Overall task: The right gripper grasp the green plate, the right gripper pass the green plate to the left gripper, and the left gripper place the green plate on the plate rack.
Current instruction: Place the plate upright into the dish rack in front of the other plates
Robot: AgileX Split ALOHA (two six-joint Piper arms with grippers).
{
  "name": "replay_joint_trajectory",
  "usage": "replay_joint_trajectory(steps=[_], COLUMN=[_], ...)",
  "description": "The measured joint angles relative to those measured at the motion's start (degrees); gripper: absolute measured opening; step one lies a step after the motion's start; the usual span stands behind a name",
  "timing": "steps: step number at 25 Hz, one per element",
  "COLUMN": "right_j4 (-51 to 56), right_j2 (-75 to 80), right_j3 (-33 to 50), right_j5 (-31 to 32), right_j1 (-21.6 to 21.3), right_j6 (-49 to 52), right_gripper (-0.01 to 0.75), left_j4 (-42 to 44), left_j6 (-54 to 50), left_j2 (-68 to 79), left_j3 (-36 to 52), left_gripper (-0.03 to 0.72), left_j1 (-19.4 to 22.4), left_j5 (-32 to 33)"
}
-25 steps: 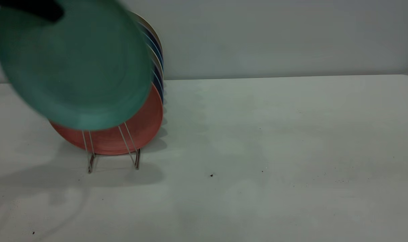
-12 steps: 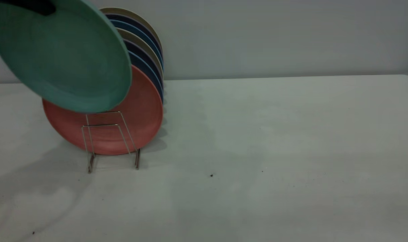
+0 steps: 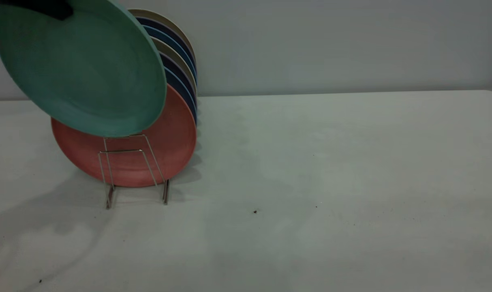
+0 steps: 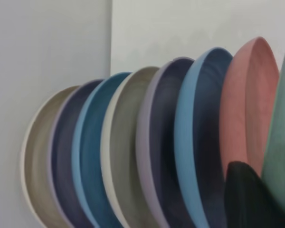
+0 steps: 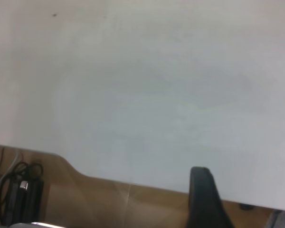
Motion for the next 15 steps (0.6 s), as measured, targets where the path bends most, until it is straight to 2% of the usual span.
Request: replay_joint_trajectory(steps=[15], right_j4=[-0.7], right_j2=[0.0], right_j3=[0.0], right_j5=[0.0], right_j1=[0.0], right_j6=[0.2], right_gripper=[0.480], left_j4=[0.0], left_j6=[-1.4], left_j2=[3.2], left_j3=[0.5], left_gripper=[0.097], left_j1=[0.0], left_j5=[-1.5])
